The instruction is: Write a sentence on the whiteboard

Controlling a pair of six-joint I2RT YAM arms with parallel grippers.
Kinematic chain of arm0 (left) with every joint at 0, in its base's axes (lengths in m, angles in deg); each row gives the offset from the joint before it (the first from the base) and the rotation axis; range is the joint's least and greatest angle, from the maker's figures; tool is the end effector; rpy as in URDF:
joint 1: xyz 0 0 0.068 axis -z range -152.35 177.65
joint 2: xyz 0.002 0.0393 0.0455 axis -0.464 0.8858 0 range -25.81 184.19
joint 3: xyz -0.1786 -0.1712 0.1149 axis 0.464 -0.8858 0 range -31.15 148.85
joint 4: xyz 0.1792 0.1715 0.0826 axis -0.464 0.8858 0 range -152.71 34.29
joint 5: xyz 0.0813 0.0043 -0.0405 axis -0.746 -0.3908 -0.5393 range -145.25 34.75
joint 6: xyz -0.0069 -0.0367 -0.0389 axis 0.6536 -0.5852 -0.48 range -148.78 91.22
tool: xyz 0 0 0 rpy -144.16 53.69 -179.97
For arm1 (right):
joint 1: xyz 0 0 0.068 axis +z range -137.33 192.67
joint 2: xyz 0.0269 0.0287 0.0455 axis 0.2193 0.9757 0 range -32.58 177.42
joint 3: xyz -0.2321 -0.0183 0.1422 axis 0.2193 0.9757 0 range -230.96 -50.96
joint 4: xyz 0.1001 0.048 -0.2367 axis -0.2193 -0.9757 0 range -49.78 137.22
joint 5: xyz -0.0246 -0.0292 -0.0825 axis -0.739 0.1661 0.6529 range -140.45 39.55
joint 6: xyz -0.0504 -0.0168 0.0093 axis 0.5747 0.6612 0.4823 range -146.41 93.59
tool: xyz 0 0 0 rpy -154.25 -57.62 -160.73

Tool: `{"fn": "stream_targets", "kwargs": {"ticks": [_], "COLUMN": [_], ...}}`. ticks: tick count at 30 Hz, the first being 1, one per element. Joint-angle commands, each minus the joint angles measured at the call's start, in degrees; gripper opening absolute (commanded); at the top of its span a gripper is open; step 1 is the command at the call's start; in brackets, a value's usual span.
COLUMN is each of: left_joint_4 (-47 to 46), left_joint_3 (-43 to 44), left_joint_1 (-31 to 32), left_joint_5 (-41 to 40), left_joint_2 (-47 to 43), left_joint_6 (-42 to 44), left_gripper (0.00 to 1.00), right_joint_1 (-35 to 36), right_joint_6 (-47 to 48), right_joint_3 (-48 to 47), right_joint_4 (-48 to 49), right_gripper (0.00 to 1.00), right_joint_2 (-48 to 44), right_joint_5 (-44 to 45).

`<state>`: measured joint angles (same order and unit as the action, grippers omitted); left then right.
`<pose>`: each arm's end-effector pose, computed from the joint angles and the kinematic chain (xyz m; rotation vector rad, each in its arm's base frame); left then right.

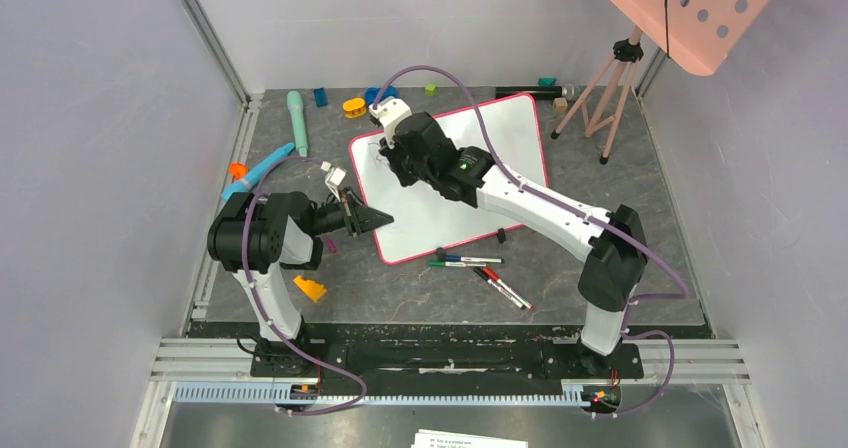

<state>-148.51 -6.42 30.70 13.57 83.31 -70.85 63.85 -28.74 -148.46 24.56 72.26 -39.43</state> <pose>0.2748 -0.0480 0.1272 0.4793 1.7203 -1.4993 0.2764 0.3328 0.3424 -0.7624 1.9616 0.3652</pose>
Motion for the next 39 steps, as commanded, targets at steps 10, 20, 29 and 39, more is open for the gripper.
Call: {"fn": "stream_targets", "kwargs": {"ticks": [10, 20, 29, 39], "left_joint_4": [-3.41, -3.42, -3.42, -3.42], "left_joint_3": [-1.09, -0.96, -0.71, -0.52], "left_joint_1": [1.74, 1.7, 1.69, 1.61], "left_joint_5": [4.06, 4.07, 3.77, 3.78], "left_joint_2": [0.06, 0.26, 0.82, 0.99], "left_joint_6": [5.41, 5.31, 5.02, 5.02], "left_gripper": [0.04, 0.04, 0.02, 0.02], "right_joint_1": [-0.98, -2.12, -3.96, -4.5], "right_joint_6": [-0.14, 0.07, 0.28, 0.35], "right_joint_3": [2.38, 4.55, 5.0, 2.68], "right_joint_4": [-4.59, 1.7, 4.25, 4.53], "right_gripper": [0.0, 0.0, 0.0, 0.0], "right_joint_2": [-1.22, -5.4, -7.43, -5.99], "right_joint_5": [6.53, 0.04, -0.67, -2.51]}}
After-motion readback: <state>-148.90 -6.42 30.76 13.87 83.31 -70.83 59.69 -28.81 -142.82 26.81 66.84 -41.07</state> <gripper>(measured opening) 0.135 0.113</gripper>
